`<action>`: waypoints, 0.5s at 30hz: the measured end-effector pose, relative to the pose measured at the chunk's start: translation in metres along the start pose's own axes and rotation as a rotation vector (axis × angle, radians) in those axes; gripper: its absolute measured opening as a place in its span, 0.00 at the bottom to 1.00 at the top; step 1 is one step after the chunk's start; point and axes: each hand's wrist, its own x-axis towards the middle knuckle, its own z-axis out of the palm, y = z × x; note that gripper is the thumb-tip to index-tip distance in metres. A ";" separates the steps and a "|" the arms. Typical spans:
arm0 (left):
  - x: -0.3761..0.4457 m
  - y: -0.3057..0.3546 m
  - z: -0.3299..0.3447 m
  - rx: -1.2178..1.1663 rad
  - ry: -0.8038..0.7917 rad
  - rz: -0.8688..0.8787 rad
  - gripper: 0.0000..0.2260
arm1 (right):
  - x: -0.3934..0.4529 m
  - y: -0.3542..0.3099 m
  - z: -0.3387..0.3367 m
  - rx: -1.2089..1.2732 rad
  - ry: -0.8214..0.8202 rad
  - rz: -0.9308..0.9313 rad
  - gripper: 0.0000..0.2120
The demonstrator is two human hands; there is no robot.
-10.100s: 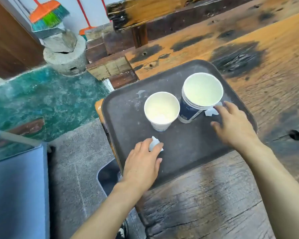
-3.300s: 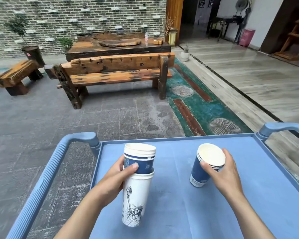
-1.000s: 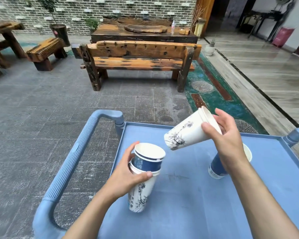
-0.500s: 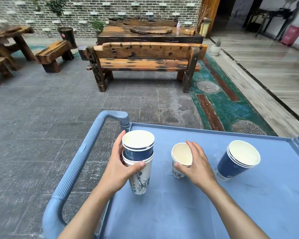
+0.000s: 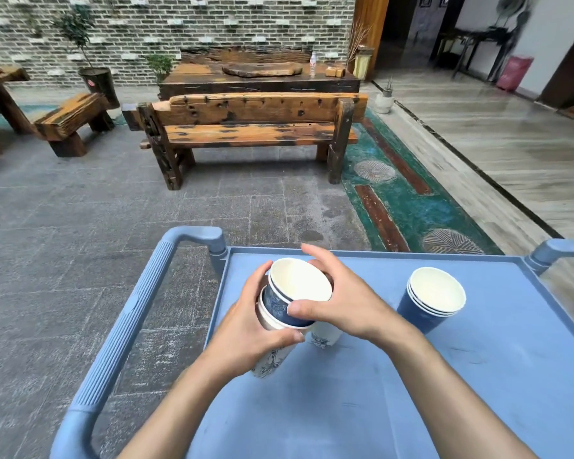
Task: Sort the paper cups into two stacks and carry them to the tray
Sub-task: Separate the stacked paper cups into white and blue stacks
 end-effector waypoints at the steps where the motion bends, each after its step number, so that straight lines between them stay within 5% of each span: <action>1: 0.001 0.000 -0.001 0.007 0.000 0.001 0.50 | 0.000 -0.001 -0.003 0.022 0.038 -0.013 0.47; 4: 0.002 -0.006 -0.003 0.000 0.038 -0.015 0.47 | -0.003 -0.008 -0.029 0.198 0.198 -0.070 0.45; 7: 0.009 -0.004 0.005 -0.045 0.098 -0.039 0.44 | -0.025 0.000 -0.095 0.335 0.529 -0.121 0.41; 15: 0.033 0.015 -0.020 -0.246 0.396 0.089 0.39 | -0.073 0.032 -0.175 0.120 1.007 -0.044 0.36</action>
